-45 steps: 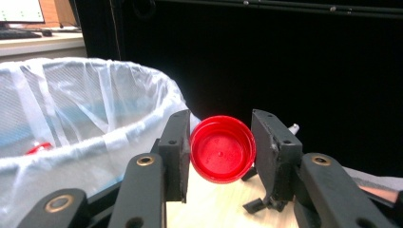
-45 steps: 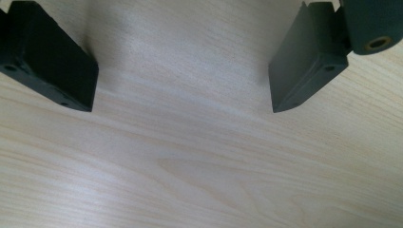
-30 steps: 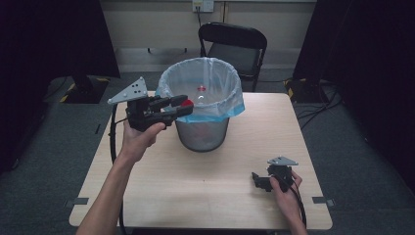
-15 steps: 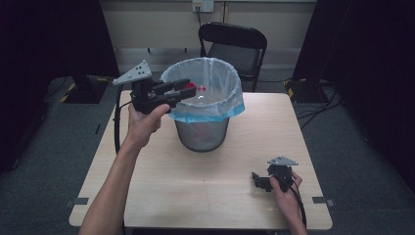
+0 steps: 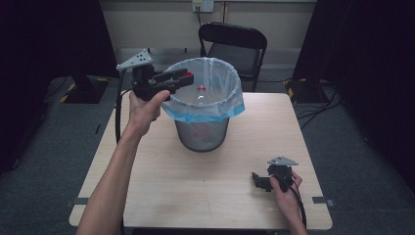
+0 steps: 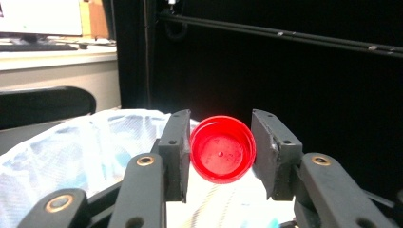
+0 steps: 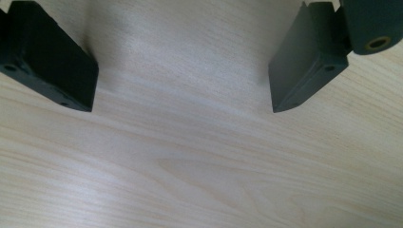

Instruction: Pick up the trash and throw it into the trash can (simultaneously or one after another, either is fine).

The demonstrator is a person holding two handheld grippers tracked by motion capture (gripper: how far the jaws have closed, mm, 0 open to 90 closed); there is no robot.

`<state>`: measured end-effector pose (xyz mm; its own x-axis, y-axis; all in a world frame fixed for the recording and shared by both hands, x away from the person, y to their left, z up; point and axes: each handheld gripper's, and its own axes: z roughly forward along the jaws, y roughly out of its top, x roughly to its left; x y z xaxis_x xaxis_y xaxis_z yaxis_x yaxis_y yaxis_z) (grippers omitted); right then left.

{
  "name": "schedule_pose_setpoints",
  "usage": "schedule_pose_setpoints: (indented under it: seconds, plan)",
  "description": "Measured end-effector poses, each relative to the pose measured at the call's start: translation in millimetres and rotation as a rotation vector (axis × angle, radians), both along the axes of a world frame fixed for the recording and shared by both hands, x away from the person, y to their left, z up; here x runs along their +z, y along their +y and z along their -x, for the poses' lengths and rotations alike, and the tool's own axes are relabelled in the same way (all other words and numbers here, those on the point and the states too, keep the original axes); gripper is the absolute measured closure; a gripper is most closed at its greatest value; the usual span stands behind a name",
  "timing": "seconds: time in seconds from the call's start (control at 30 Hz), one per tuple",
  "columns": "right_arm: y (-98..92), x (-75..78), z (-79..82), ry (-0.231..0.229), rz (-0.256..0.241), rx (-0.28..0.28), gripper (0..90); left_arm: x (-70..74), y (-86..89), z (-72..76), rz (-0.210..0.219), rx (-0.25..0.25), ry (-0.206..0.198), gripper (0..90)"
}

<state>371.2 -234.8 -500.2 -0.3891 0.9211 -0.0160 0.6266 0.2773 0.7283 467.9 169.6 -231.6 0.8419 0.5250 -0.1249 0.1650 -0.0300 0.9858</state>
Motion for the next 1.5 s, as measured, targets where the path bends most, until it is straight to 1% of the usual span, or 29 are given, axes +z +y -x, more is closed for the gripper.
schedule_pose_setpoints:
  seconds: [0.1,0.13,0.17,0.27,0.3,0.37,0.43,0.67,0.7,0.73,0.77,0.8,0.83,0.87,0.9,0.93,1.0,1.03,1.1,1.13,1.2,1.3,1.33,1.4,1.47,1.5]
  plan:
    - [-0.1,0.1,0.0,0.002,0.0,0.001,8.6,-3.1,1.4,-7.2,-0.013,0.015,0.01,59.7]
    - [0.0,0.0,0.0,0.0,0.0,0.0,8.6,-4.2,1.8,-9.4,-0.013,0.018,0.018,59.7]
    - [0.0,0.0,0.0,0.0,0.0,0.0,8.6,-4.8,2.5,-11.2,-0.023,0.024,0.018,59.7]
    - [0.0,0.0,0.0,0.0,0.0,0.0,8.6,-6.3,4.1,-15.5,-0.033,0.036,0.029,59.7]
    - [0.0,0.0,0.0,0.0,0.0,0.0,8.7,-6.7,3.9,-16.2,-0.029,0.041,0.033,59.7]
    - [0.0,0.0,0.0,0.0,0.0,0.0,8.6,-7.6,3.8,-18.2,-0.044,0.045,0.035,59.7]
    - [0.0,0.0,0.0,0.0,0.0,0.0,8.7,-9.4,2.1,-21.5,-0.061,0.049,0.051,59.6]
    - [0.0,0.0,0.0,0.0,0.0,0.0,8.6,-13.5,1.8,-29.7,-0.064,0.054,0.075,59.5]
    - [0.0,0.0,0.0,0.0,0.0,0.0,8.7,-14.4,1.4,-30.8,-0.061,0.057,0.083,59.4]
    - [0.0,0.0,0.0,0.0,0.0,0.0,8.7,-14.9,1.1,-31.4,-0.053,0.05,0.093,59.4]
    - [0.0,0.0,0.0,0.0,0.0,0.0,8.7,-14.5,0.0,-31.1,-0.055,0.042,0.089,59.4]
    - [0.0,0.0,0.0,0.0,0.0,0.0,8.7,-13.7,-2.0,-30.7,-0.073,0.04,0.083,59.3]
    - [0.0,0.0,0.0,0.0,0.0,0.0,8.6,-12.8,-3.5,-30.5,-0.079,0.044,0.082,59.2]
    - [0.0,0.0,0.0,0.0,0.0,0.0,8.7,-12.0,-3.8,-31.3,-0.078,0.036,0.08,59.1]
    - [0.0,0.0,0.0,0.0,0.0,0.0,8.7,-11.4,-4.5,-31.3,-0.061,0.034,0.091,58.8]
    - [0.0,0.0,0.0,0.0,0.0,0.0,8.7,-10.7,-3.8,-31.6,-0.059,0.038,0.083,57.7]
    - [0.0,0.0,0.1,0.0,0.0,0.0,8.7,-10.6,-3.3,-31.4,-0.046,0.047,0.092,52.2]
    - [0.1,0.0,0.1,0.0,0.0,0.0,8.7,-11.0,-2.7,-31.9,-0.055,0.051,0.088,49.8]
    - [0.0,0.0,0.1,0.0,0.0,0.0,8.7,-11.8,-2.0,-31.7,-0.054,0.06,0.096,44.5]
    - [0.0,0.0,0.1,0.0,0.0,0.0,8.7,-12.1,-1.5,-31.4,-0.047,0.059,0.099,42.3]
    - [0.0,0.0,0.1,0.0,0.0,0.0,8.7,-12.2,0.1,-31.0,-0.049,0.055,0.097,37.9]
    - [0.0,0.0,0.1,0.0,0.0,0.0,8.7,-12.3,2.3,-30.8,-0.043,0.059,0.1,28.6]
    - [0.1,0.0,0.1,0.0,0.0,0.0,8.7,-12.3,3.3,-30.7,-0.046,0.058,0.097,26.4]
    - [0.0,0.0,0.1,0.0,0.0,0.0,8.7,-12.3,4.8,-29.6,-0.04,0.06,0.104,21.6]
    - [0.1,0.0,0.1,0.0,0.0,0.0,8.7,-12.3,7.7,-29.1,-0.041,0.059,0.099,17.8]
    - [0.1,0.0,0.1,0.0,0.0,0.0,8.7,-12.5,9.5,-28.5,-0.035,0.064,0.099,16.3]
